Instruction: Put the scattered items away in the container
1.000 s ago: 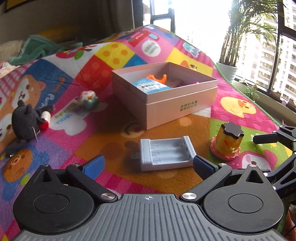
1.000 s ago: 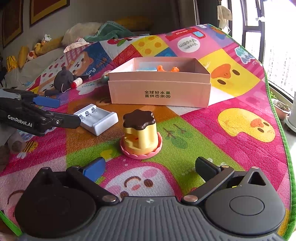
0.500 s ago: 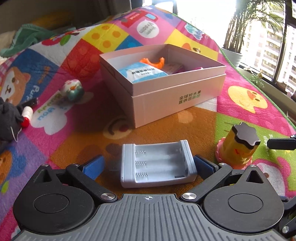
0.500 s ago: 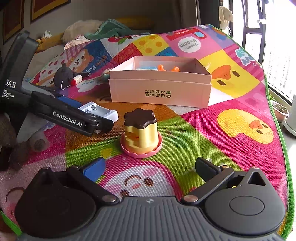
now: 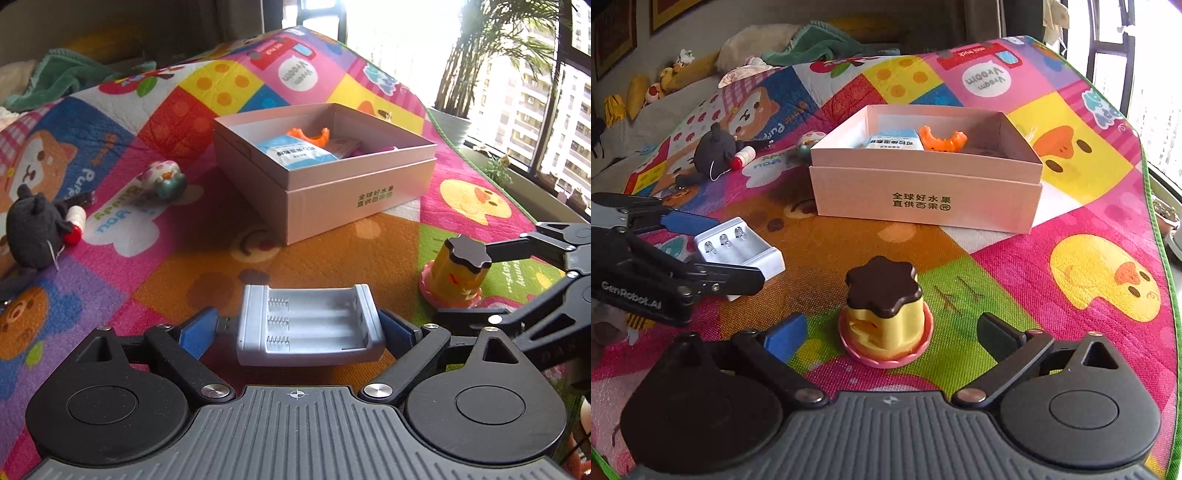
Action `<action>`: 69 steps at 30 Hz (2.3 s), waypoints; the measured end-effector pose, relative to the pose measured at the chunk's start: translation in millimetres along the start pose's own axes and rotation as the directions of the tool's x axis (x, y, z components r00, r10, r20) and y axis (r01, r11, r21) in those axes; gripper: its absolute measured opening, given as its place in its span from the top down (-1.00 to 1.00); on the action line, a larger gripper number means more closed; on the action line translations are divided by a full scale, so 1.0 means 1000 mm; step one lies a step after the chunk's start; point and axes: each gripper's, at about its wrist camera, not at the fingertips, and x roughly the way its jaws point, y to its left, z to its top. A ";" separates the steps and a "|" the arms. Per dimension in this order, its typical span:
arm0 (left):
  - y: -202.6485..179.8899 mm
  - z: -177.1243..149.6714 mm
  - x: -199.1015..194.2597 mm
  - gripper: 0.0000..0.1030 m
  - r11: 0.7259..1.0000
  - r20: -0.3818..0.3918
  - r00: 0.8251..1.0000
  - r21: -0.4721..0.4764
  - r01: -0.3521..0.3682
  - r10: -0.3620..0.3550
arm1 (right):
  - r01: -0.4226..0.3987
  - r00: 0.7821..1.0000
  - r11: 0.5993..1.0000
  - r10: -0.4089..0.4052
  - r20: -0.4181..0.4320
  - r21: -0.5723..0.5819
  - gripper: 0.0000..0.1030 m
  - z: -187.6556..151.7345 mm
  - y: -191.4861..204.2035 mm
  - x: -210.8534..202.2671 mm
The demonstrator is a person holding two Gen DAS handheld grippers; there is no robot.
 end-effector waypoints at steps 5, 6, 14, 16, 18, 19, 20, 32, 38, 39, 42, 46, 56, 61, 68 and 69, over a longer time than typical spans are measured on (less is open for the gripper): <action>0.005 -0.017 -0.032 -0.85 1.000 0.025 0.999 0.006 0.029 -0.029 | 0.007 1.000 0.999 -0.008 -0.020 -0.040 -0.21 0.003 0.016 0.001; 0.005 -0.020 -0.038 -0.85 0.999 0.029 0.999 0.008 0.034 -0.034 | 0.009 1.000 0.999 -0.010 -0.022 -0.041 -0.08 0.004 0.018 -0.001; 0.000 -0.031 -0.065 -0.85 0.998 0.076 0.996 0.037 0.052 -0.054 | 0.057 0.998 0.996 -0.055 0.027 -0.065 -0.08 0.006 0.020 -0.043; -0.004 -0.026 -0.069 -0.85 0.997 0.099 0.993 0.057 0.056 -0.061 | 0.076 0.996 0.995 -0.073 0.049 -0.066 -0.08 0.006 0.017 -0.060; -0.010 -0.015 -0.073 -0.85 0.995 0.134 0.988 0.084 0.059 -0.070 | 0.095 0.993 0.994 -0.090 0.075 -0.057 -0.08 0.008 0.012 -0.076; -0.013 -0.008 -0.075 -0.85 0.993 0.154 0.985 0.099 0.061 -0.076 | 0.105 0.991 0.993 -0.100 0.090 -0.052 -0.08 0.009 0.009 -0.084; -0.016 0.000 -0.076 -0.85 0.991 0.175 0.981 0.117 0.062 -0.082 | 0.118 0.988 0.992 -0.113 0.109 -0.046 -0.08 0.011 0.005 -0.092; -0.032 0.131 -0.011 -0.83 0.982 0.329 0.938 0.179 0.054 -0.112 | 0.145 0.965 0.989 -0.147 0.217 0.029 -0.08 0.035 -0.033 -0.117; -0.001 0.147 0.025 -0.95 0.992 0.298 0.947 0.072 0.105 -0.122 | 0.152 0.972 0.988 -0.156 0.173 0.041 -0.08 0.043 -0.047 -0.089; 0.007 0.140 0.024 -0.96 0.994 0.302 0.947 0.047 0.098 -0.107 | 0.153 0.973 0.987 -0.158 0.170 0.042 -0.08 0.044 -0.049 -0.086; 0.028 0.107 0.017 -0.98 0.999 0.284 0.958 0.005 0.052 -0.051 | 0.151 0.976 0.987 -0.157 0.154 0.047 -0.08 0.052 -0.055 -0.073; 0.044 0.056 0.010 -0.99 1.000 0.202 0.979 0.018 -0.016 0.012 | 0.132 0.981 0.990 -0.138 0.135 0.050 -0.08 0.075 -0.058 -0.047; 0.080 0.011 -0.015 -1.00 0.994 0.185 0.979 -0.078 -0.078 0.091 | 0.160 0.971 0.986 -0.165 0.173 0.040 -0.43 0.182 -0.055 0.011; 0.109 -0.003 -0.017 -1.00 0.971 0.171 0.976 -0.219 -0.096 0.135 | 0.142 0.969 0.990 -0.136 0.207 -0.011 -0.43 0.198 -0.026 0.005; 0.134 -0.017 -0.017 -1.00 0.930 0.178 0.960 -0.335 -0.148 0.217 | -0.026 0.994 0.996 0.035 0.107 -0.080 -0.42 0.224 0.042 0.043; 0.136 -0.019 -0.015 -1.00 0.928 0.170 0.963 -0.345 -0.141 0.210 | -0.063 0.994 0.996 0.068 0.080 -0.066 -0.41 0.230 0.051 0.054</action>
